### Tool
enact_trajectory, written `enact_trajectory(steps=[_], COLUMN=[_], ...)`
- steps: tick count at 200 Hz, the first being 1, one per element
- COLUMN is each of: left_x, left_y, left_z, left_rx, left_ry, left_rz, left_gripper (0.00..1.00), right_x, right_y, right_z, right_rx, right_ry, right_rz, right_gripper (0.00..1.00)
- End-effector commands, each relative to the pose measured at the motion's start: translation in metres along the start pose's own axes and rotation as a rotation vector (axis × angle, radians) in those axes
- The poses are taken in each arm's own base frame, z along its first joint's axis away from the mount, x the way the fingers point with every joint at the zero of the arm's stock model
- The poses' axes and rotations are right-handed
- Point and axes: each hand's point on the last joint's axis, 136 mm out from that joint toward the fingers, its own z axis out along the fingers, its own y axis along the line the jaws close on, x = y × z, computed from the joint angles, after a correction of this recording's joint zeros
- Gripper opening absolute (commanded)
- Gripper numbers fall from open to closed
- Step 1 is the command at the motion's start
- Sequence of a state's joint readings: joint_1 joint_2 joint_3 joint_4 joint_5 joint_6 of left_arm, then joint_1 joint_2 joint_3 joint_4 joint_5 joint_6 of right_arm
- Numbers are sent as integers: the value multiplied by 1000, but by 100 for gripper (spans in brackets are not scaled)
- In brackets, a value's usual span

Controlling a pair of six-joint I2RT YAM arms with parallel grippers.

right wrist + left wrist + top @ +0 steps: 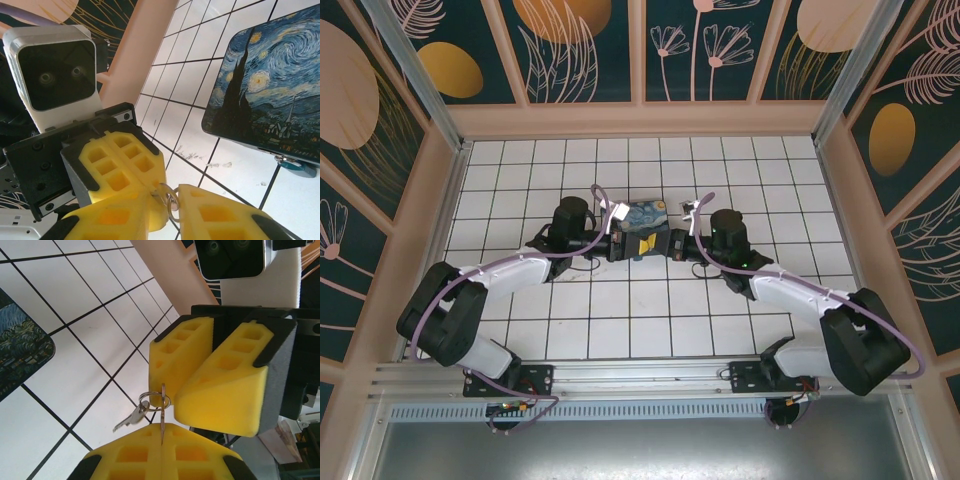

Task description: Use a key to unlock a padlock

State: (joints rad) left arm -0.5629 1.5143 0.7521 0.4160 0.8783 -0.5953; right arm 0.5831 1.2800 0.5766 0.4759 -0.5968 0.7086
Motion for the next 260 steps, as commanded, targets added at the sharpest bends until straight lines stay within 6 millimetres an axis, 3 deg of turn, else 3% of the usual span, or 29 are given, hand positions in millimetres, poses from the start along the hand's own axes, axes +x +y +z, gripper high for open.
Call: enact_trajectory(steps=[1,29,122,137,149,188,260], left_x=[-11,-10,-17,-15,-15,-12,-11], left_y=[-8,-9,-9,-10,-13,-21,-28], left_z=[1,1,-1,-1,-2,-3,-3], left_rx=[32,39,17,21,30,67,100], left_ry=[-15,-9,-44,-36,-33,-7,14], left_rz=[29,26,13,19,25,34,34], left_gripper=[0,0,0,0,0,0,0], right_x=[-1,-2,-2,-5,-10,-16,-10], right_y=[11,18,29,24,24,26,29], right_z=[1,1,-3,-6,-10,-16,-7], right_rx=[-60,-92,-76,-37,-29,-60,-123], right_ry=[-5,-8,-56,-70,-82,-64,-8], right_rz=[-21,-21,-13,-32,-48,-114,-151], right_gripper=[16,0,0,38,49,49,47])
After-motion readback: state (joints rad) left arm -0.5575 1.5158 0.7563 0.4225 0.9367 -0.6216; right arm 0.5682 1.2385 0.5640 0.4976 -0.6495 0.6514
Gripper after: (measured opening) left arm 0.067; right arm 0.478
